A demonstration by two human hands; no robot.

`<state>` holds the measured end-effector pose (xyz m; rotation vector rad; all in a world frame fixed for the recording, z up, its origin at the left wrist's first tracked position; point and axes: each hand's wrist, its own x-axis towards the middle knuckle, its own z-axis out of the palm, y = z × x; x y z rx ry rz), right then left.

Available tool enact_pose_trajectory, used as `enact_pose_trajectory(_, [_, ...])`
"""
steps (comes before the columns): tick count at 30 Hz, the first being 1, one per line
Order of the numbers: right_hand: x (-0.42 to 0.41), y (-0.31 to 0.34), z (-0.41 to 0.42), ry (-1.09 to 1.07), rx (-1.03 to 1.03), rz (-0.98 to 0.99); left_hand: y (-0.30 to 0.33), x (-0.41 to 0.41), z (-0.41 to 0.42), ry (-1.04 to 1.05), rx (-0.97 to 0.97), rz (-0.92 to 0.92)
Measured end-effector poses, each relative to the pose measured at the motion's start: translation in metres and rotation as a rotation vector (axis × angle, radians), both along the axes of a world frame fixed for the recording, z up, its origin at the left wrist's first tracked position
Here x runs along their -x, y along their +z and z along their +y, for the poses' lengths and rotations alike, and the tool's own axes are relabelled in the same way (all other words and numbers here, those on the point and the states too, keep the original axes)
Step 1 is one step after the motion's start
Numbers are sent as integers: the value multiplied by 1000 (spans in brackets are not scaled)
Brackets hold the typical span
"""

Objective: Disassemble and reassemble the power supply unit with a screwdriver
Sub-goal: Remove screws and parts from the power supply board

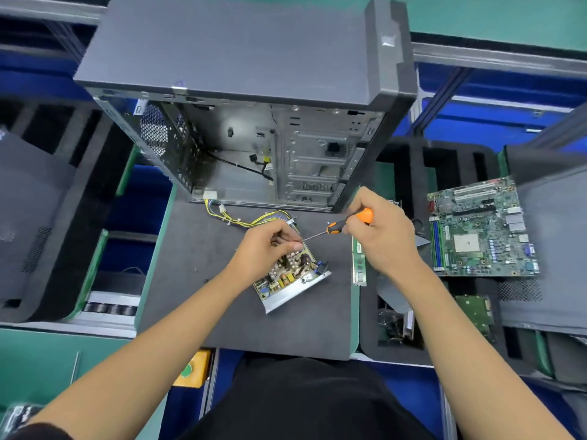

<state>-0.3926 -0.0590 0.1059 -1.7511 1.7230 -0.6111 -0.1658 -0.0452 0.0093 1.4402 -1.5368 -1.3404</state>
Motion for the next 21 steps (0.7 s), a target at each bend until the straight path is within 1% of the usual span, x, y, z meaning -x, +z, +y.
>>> enact_pose_trajectory(5, [10, -3, -7, 38, 26, 33, -2, 11, -4, 2, -46, -12])
enact_pose_trajectory(13, [17, -7, -16, 69, 2, 49, -2, 21, -6, 4, -71, -3])
enact_pose_trajectory(21, [20, -7, -21, 100, -3, 67, -4, 23, -7, 1, -53, -9])
